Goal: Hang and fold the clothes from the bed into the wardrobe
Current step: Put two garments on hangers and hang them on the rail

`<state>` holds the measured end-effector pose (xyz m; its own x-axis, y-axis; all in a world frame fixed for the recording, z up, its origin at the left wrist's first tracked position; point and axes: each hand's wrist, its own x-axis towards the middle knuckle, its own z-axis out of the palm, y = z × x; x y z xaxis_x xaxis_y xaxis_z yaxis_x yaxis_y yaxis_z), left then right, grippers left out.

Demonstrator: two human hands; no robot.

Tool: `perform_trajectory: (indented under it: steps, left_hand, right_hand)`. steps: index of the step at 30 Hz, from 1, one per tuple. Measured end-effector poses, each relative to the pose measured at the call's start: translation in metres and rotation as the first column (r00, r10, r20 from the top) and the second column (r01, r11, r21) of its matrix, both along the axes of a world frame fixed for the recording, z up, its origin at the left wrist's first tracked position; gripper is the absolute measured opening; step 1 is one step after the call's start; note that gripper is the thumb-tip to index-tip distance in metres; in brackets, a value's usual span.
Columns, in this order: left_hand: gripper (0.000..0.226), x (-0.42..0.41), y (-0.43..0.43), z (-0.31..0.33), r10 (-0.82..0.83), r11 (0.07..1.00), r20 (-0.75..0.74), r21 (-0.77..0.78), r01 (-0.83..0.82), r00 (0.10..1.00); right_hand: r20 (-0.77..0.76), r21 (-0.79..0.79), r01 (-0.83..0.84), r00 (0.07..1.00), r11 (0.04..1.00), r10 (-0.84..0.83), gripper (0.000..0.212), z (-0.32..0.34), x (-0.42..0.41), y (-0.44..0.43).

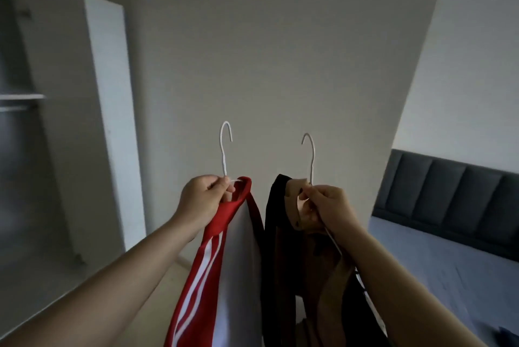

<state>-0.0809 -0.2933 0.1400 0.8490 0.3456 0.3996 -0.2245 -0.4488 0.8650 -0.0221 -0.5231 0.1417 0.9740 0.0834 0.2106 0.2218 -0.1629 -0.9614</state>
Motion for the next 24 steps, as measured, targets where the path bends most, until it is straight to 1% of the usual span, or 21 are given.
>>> perform_trajectory:
  steps: [4,13,16,19,21,24]
  left_hand:
    - [0.033,-0.006,0.082,0.003,0.099,0.995,0.007,0.002,-0.099,0.995]
    - [0.034,-0.004,0.214,0.003,0.224,0.974,0.043,0.022,-0.225,0.974]
    - [0.040,0.000,0.251,-0.001,0.262,0.965,0.039,0.015,-0.263,0.964]
    - [0.048,0.004,0.289,-0.006,0.362,0.932,0.034,0.009,-0.363,0.931]
    - [0.047,0.007,0.313,-0.008,0.437,0.899,0.031,0.011,-0.438,0.899]
    - [0.044,0.010,0.349,-0.009,0.527,0.849,0.026,0.029,-0.528,0.849]
  right_hand:
    - [0.049,-0.060,-0.072,0.996,0.996,0.075,0.038,0.000,0.026,0.082]
    - [0.102,-0.074,-0.172,0.978,0.982,0.179,0.036,-0.006,0.063,0.229]
    - [0.095,-0.077,-0.239,0.965,0.968,0.246,0.034,-0.007,0.075,0.272]
    - [0.095,-0.096,-0.302,0.946,0.948,0.311,0.034,-0.008,0.090,0.315]
    - [0.109,-0.111,-0.345,0.928,0.932,0.356,0.037,-0.006,0.101,0.347]
    - [0.115,-0.092,-0.433,0.890,0.897,0.441,0.039,-0.004,0.115,0.396]
